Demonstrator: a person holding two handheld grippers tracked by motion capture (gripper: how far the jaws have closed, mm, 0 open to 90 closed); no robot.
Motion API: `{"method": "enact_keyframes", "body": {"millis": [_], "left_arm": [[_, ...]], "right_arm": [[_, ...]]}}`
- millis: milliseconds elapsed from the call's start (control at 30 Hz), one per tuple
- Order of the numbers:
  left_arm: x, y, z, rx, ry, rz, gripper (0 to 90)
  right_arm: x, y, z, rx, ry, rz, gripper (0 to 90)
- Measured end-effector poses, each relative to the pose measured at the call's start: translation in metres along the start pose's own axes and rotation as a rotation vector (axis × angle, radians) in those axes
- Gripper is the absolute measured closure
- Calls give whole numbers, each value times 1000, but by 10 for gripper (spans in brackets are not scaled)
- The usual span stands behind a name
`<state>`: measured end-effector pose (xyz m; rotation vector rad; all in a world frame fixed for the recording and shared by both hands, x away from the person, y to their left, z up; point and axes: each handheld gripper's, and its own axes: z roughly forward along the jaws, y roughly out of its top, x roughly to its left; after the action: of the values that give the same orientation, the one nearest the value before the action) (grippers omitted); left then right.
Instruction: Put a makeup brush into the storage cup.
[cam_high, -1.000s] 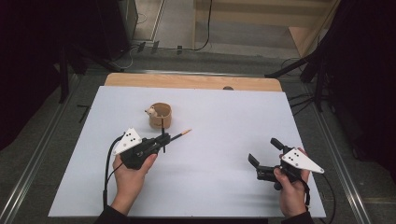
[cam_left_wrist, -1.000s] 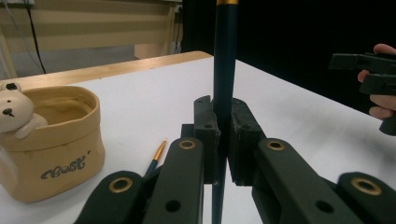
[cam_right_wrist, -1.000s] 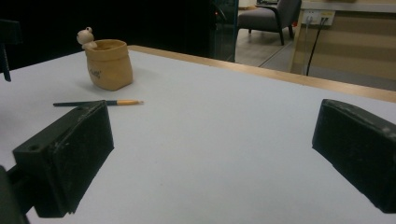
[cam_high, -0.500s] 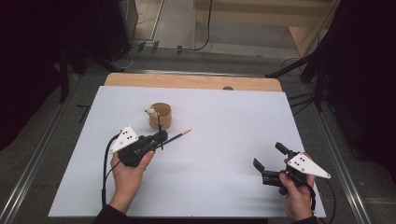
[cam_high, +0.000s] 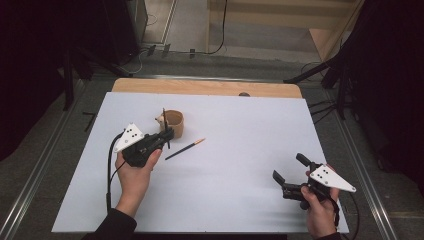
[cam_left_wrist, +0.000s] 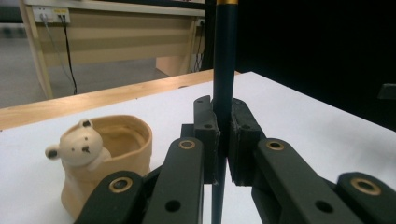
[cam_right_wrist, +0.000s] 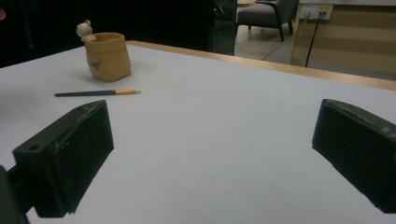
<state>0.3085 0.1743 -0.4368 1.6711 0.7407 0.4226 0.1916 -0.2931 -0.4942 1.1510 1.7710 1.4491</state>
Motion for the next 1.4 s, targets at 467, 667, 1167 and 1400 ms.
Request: {"method": "enact_keyframes", "body": {"millis": [467,667,1167,1400], "left_arm": [[18,13,17,-28,37,-22,847],[25,18,26,-33,59,-20,847],[48,27,56,-49,131,-43,847],[58,27,66,-48,156,-65,847]], "right_arm": [[3,1,2,1,6,-15,0],[3,0,3,7,15,-10,0],[4,1,2,-3,29,1,0],[3,0,2,-4,32,7,0]]}}
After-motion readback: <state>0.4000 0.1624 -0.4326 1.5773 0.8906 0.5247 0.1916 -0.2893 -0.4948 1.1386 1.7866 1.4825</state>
